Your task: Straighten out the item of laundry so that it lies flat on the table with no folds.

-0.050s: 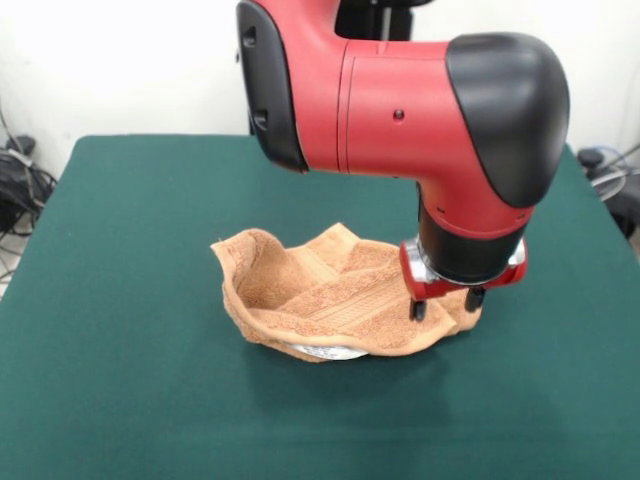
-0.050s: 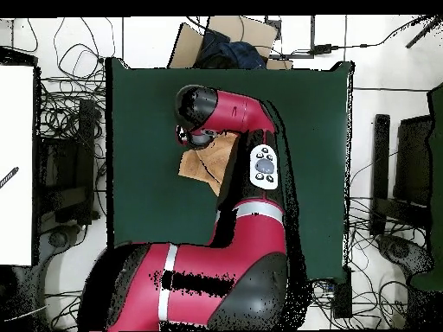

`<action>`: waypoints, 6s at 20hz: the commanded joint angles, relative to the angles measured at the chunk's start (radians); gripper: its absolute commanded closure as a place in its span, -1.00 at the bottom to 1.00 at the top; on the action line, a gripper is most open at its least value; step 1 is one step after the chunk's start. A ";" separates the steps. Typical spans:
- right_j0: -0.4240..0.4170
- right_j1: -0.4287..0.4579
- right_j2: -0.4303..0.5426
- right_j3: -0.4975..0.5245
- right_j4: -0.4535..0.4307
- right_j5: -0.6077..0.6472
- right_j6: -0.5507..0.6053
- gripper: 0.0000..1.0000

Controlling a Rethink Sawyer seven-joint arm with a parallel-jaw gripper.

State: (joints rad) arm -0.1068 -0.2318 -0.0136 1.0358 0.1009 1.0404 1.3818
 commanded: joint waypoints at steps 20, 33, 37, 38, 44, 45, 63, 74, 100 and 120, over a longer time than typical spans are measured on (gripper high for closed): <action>0.016 0.043 0.028 0.100 -0.050 -0.127 0.127 -1.00; 0.006 0.066 0.043 0.110 -0.048 -0.126 0.105 -1.00; 0.005 0.077 0.047 0.097 -0.049 -0.115 0.094 -1.00; 0.004 0.080 0.048 0.094 -0.048 -0.112 0.092 -1.00; 0.004 0.092 0.049 0.077 -0.048 -0.101 0.083 -1.00; 0.004 0.093 0.049 0.077 -0.047 -0.100 0.084 -1.00; 0.013 0.084 0.033 0.086 -0.047 -0.104 0.110 1.00; 0.009 0.066 0.042 0.110 -0.032 -0.114 0.119 1.00; 0.000 0.012 0.055 0.151 -0.009 -0.109 0.138 1.00; 0.031 -0.096 0.032 0.105 0.007 0.055 0.178 1.00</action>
State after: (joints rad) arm -0.0969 -0.2960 -0.0140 1.0967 0.1007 1.0123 1.3818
